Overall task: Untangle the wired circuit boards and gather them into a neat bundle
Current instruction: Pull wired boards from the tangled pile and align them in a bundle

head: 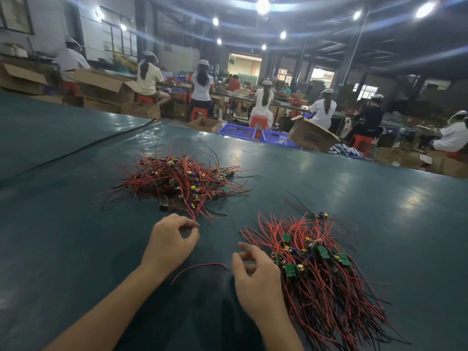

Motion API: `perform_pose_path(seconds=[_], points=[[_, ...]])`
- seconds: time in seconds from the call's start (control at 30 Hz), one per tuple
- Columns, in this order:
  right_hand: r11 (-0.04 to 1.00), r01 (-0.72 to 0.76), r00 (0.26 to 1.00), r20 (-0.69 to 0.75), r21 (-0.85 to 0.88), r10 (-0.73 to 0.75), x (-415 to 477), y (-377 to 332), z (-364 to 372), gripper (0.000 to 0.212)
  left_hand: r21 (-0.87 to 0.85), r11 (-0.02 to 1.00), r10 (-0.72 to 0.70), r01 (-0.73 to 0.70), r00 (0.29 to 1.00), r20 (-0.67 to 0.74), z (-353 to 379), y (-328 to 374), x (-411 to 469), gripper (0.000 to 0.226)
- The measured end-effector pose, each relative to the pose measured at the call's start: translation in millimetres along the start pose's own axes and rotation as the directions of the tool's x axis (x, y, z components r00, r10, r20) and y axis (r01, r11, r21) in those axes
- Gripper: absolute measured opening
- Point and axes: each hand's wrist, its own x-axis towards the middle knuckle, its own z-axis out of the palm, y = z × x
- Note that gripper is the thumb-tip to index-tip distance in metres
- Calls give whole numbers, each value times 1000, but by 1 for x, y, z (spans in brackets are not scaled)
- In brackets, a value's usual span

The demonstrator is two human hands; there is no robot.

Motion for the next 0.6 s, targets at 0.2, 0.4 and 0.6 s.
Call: perform_pose_path(seconds=[0.2, 0.4, 0.6], points=[[907, -219, 976, 100, 360, 196, 4, -3, 6, 20, -139, 979, 168, -152, 980, 111, 14, 40, -28, 3], [842, -169, 984, 39, 513, 173, 6, -8, -1, 37, -367, 918, 262, -147, 922, 285, 18, 54, -44, 15], [944, 6, 997, -70, 330, 18, 4, -4, 1, 20, -520, 654, -307, 549, 821, 481, 15, 49, -23, 42]])
